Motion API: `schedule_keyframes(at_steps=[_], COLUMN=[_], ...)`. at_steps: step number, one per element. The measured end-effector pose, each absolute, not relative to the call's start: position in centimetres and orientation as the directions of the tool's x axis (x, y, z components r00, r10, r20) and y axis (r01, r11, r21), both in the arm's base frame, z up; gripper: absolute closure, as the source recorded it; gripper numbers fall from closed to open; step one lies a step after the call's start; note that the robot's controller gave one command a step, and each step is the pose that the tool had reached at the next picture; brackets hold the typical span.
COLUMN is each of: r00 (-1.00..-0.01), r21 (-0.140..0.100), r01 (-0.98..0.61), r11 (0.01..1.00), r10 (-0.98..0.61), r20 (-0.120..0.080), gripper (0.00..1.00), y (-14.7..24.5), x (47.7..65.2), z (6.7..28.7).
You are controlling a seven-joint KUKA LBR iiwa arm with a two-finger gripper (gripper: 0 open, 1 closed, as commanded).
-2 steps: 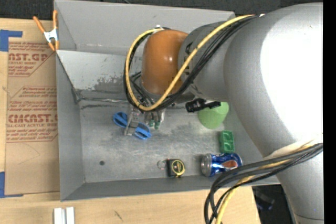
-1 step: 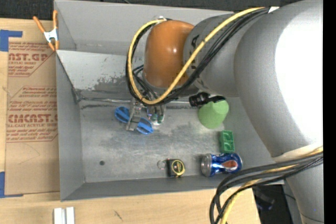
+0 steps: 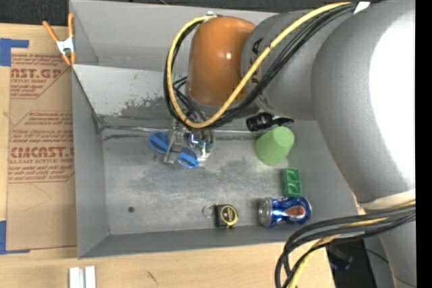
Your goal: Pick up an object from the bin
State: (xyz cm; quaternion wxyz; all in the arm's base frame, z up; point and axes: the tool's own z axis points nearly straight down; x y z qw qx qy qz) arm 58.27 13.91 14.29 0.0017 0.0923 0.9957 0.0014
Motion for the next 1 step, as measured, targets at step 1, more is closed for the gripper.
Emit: schedule_keyframes(at_steps=[1], r00=[-0.983], r21=[0.005], r01=[0.182], r11=[0.983], r10=[0.182], r20=[-0.007], gripper=[1.00], y=[14.02], x=[58.41], z=[20.18])
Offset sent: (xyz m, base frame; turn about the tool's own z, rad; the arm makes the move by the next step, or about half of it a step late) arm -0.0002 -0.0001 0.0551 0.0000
